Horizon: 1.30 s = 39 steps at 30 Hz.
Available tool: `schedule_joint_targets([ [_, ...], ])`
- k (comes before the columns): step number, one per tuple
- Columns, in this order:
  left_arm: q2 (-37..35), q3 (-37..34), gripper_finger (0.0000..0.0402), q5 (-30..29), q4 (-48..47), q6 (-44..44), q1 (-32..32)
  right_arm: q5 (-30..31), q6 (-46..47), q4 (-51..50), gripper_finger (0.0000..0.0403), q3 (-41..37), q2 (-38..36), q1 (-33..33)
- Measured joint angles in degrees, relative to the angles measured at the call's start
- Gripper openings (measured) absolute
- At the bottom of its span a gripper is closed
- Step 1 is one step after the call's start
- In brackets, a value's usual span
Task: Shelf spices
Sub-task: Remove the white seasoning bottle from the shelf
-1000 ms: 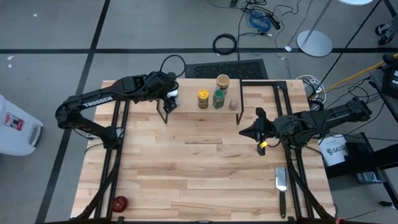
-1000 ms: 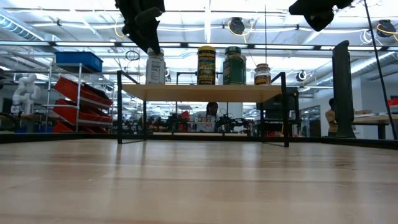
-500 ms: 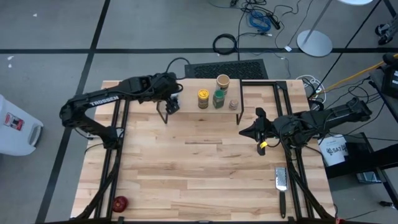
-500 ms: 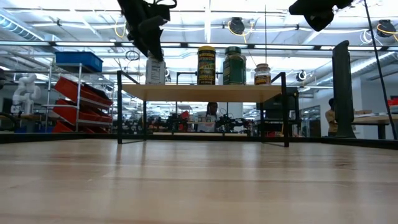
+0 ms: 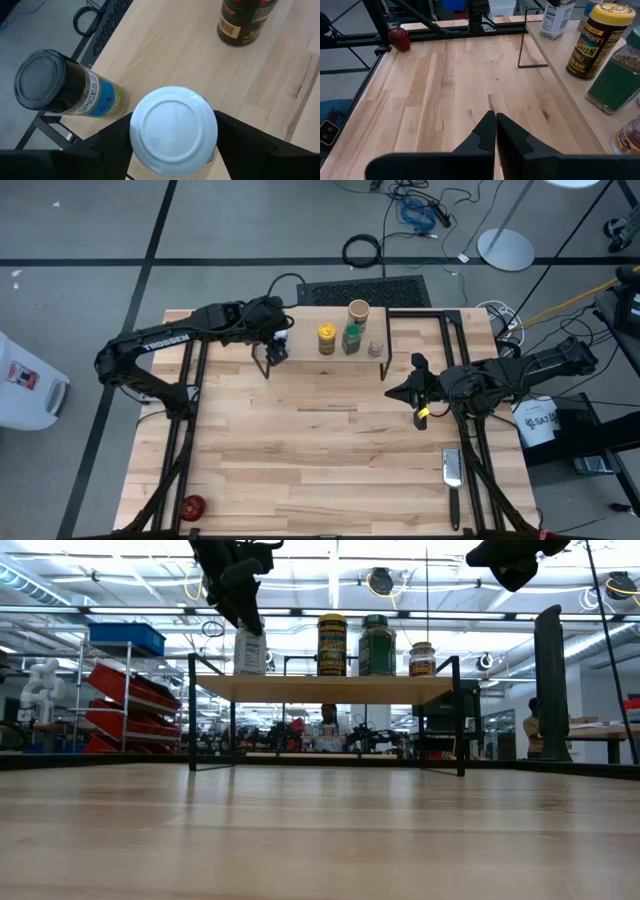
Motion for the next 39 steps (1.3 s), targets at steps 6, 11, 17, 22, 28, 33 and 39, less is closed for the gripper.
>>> schedule_joint_targets([
  [6,-0.02,0.00,0.0262,1.20,-0.01,-0.09,0.02,0.00,0.00,0.01,0.0000,0.00,0.00,0.00],
  [11,-0.02,0.00,0.0262,1.33,-0.02,-0.07,0.02,0.00,0.00,0.02,0.0000,0.00,0.00,0.00],
  [17,-0.02,0.00,0.0252,1.33,0.05,-0.07,0.02,0.00,0.00,0.07,0.0000,0.00,0.00,0.00],
  [22,-0.11,0.07,0.0213,1.53,0.30,-0.09,0.00,0.00,0.04,0.09,0.0000,0.00,0.00,0.00],
  [28,-0.11,0.07,0.0208,1.51,0.28,-0.09,0.00,0.00,0.07,0.13,0.0000,0.00,0.00,0.01],
  [33,-0.11,0.07,0.0208,1.57,0.24,-0.13,0.00,0.02,0.14,0.17,0.0000,0.00,0.00,0.02],
  [39,-0.37,0.22,0.0208,3.90,-0.22,-0.15,-0.09,0.02,0.20,0.20,0.0000,0.00,0.00,0.00],
])
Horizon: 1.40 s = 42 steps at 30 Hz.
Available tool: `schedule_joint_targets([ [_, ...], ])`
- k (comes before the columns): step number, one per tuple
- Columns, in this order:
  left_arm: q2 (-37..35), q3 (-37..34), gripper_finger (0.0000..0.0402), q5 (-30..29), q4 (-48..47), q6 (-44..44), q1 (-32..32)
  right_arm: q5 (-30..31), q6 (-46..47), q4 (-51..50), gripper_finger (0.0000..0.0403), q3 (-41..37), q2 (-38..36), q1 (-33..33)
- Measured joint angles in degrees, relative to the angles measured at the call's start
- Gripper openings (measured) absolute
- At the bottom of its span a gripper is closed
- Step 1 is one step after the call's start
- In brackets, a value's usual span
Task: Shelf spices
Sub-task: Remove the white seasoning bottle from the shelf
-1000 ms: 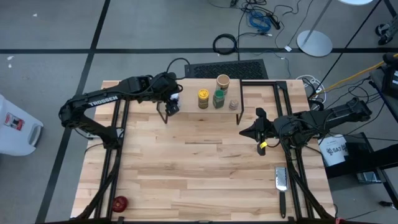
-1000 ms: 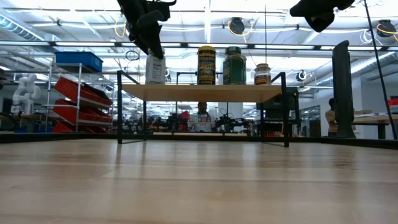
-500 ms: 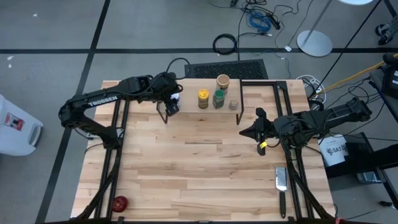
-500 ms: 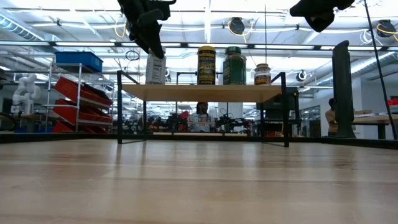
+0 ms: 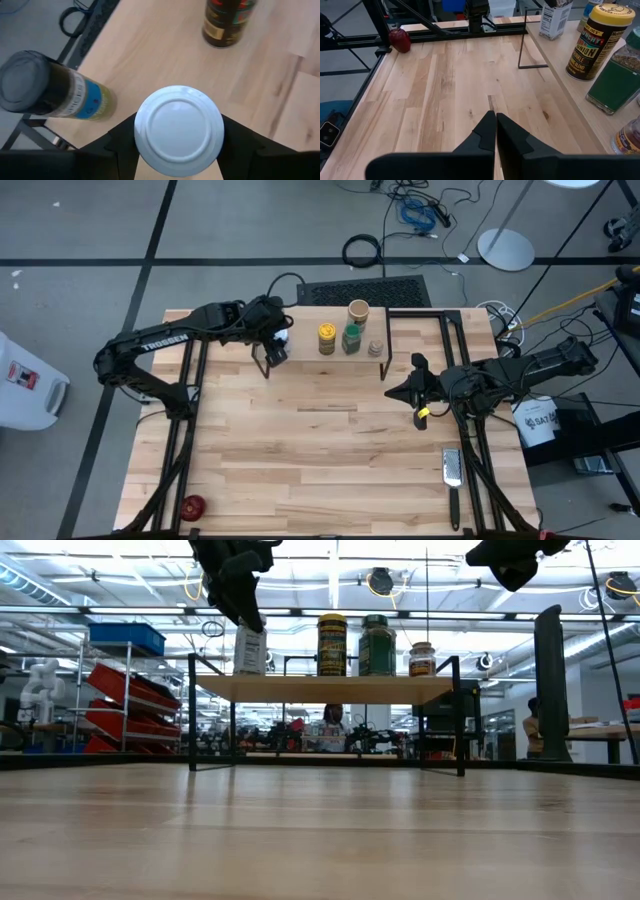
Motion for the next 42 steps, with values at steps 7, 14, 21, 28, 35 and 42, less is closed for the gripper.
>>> schedule_joint_targets([
  [7,0.00,3.03,0.0208,3.24,-0.84,-0.14,-0.08,0.00,0.00,0.64,0.0000,0.00,-0.02,0.02],
  [14,0.00,5.21,0.0208,7.35,-0.84,-1.92,-2.41,0.07,-0.17,3.31,0.0000,0.02,0.07,0.02],
  [21,0.00,5.75,0.0208,10.98,-0.34,-4.55,-8.28,-2.04,0.44,8.77,0.0027,0.04,5.42,0.96],
  [28,0.00,5.77,0.0208,10.98,4.15,-7.27,-15.88,-2.90,-3.20,22.21,0.0123,0.04,13.52,1.01],
  [35,0.00,5.77,0.0208,10.61,10.94,-7.54,-23.45,-3.04,-5.12,33.02,0.0242,0.04,19.68,1.01],
  [42,0.07,5.72,0.0208,6.65,15.38,-7.56,-28.55,-3.05,-7.10,41.35,0.0343,0.04,25.13,1.01],
])
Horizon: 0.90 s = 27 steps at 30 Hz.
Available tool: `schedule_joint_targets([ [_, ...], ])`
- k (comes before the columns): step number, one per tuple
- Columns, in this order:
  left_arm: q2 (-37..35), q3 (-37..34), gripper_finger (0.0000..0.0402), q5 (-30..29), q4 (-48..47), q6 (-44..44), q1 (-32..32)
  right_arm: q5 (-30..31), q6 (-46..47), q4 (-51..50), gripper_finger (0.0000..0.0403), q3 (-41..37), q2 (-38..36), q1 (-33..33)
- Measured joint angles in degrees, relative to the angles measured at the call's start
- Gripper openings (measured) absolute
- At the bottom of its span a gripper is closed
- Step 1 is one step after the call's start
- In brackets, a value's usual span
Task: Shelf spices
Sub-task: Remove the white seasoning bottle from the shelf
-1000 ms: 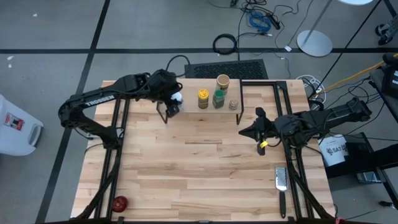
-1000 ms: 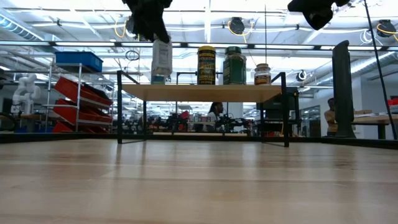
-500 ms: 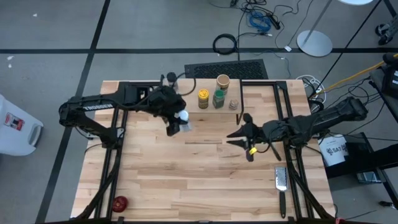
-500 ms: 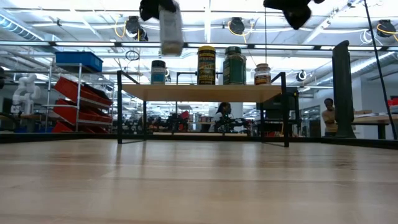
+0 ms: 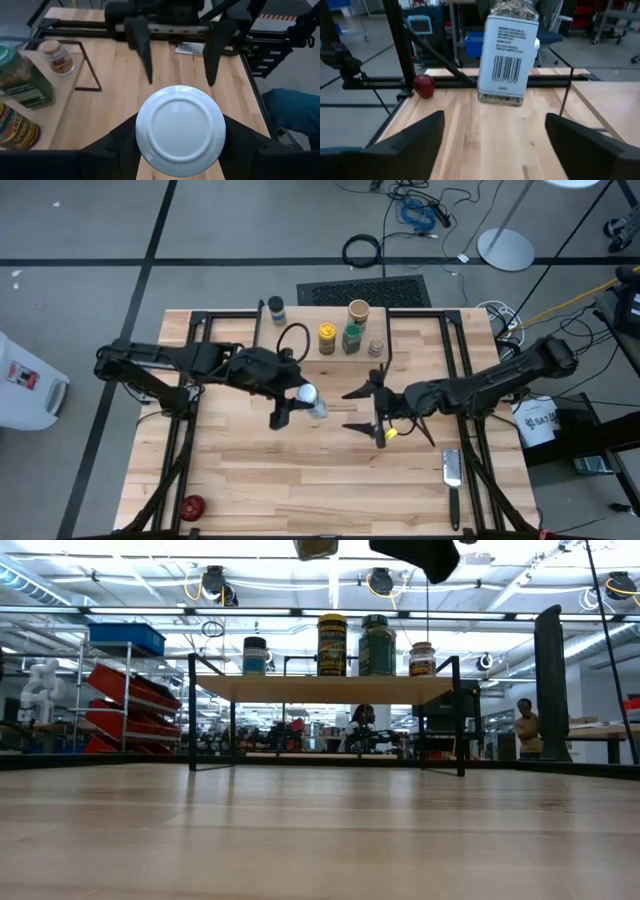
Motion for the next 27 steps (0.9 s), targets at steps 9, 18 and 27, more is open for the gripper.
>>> schedule_joint_targets([
  [9,3.90,-0.07,0.0208,-2.52,3.72,0.02,-2.50,0.01,0.17,7.03,0.0368,0.04,3.47,-0.92],
  [18,7.72,-0.07,0.0208,-2.59,7.16,1.32,-2.59,-1.73,1.51,6.93,0.0368,0.07,4.48,-1.92],
  [27,8.87,-0.11,0.0208,-2.68,10.14,1.55,-1.98,-1.69,1.53,7.15,0.0362,0.07,6.68,-2.37],
])
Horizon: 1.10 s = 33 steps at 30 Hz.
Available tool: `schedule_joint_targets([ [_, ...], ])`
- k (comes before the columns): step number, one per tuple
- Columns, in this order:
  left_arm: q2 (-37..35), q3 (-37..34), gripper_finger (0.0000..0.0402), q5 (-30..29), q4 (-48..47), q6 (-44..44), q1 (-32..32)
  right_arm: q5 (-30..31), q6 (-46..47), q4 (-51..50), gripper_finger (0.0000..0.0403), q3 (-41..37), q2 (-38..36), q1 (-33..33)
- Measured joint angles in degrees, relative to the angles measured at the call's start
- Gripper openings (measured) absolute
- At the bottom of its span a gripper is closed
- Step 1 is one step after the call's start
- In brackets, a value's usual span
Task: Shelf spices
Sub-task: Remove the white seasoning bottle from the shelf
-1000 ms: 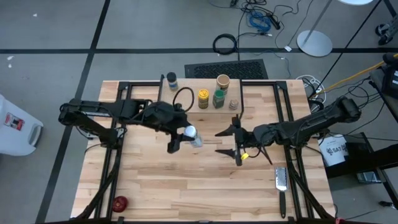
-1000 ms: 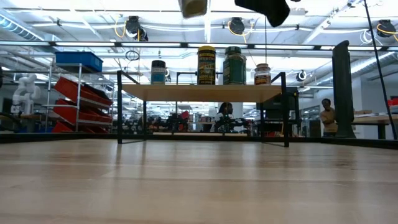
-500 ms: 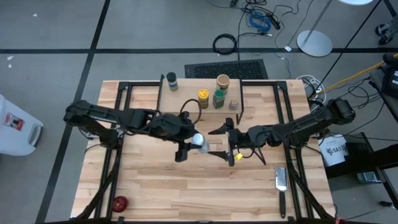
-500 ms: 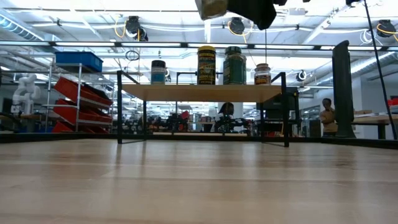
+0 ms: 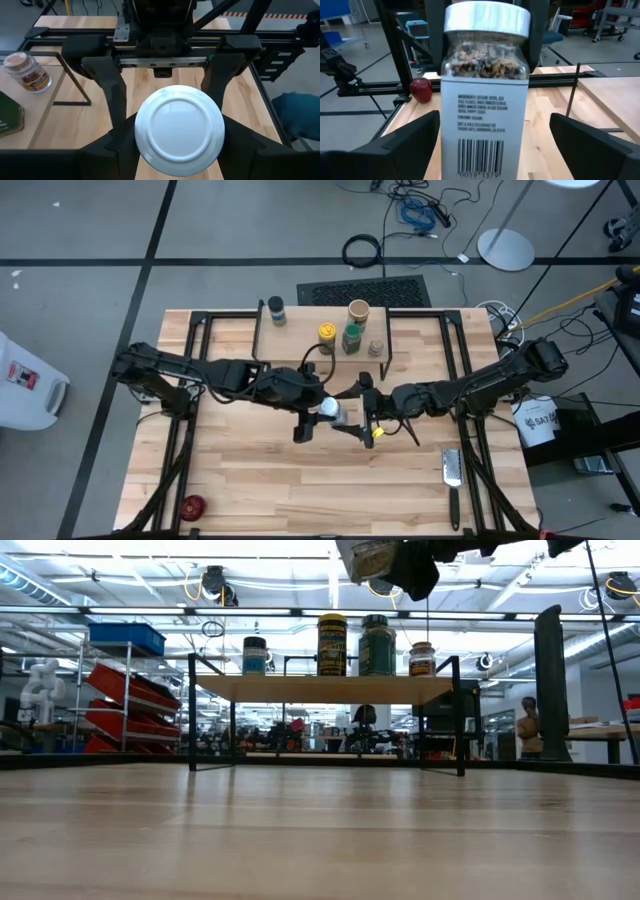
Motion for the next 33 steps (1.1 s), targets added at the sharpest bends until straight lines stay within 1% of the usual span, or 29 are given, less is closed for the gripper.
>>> schedule_joint_targets([
  [4,0.00,0.00,0.0208,-0.06,-0.01,-0.07,0.19,0.25,0.07,0.07,0.0331,-0.02,0.09,-0.55],
  [7,0.00,0.00,0.0208,-0.99,-0.25,-1.23,0.26,0.15,0.52,-0.02,0.0296,-0.02,0.04,-0.81],
  [10,0.00,0.00,0.0208,-3.42,-0.41,-1.40,0.26,-0.03,0.50,-0.06,0.0256,-0.02,-0.01,-1.04],
  [15,0.00,0.00,0.0235,-4.74,-0.57,-1.32,0.25,-0.06,0.16,-0.22,0.0189,-0.02,-0.05,-1.04],
  [20,0.00,0.00,0.0246,-4.85,-0.22,-1.40,0.25,-0.01,-0.42,-0.44,0.0185,-0.04,-0.05,-1.13],
  [28,-0.01,0.00,0.0250,-4.85,0.09,-1.34,0.09,-1.56,-0.92,-0.24,0.0193,-0.04,-0.05,-1.13],
  [33,-0.28,0.00,0.0251,-5.64,0.11,-1.11,-0.24,-2.61,-0.92,-0.06,0.0188,-0.04,-0.05,-1.18],
])
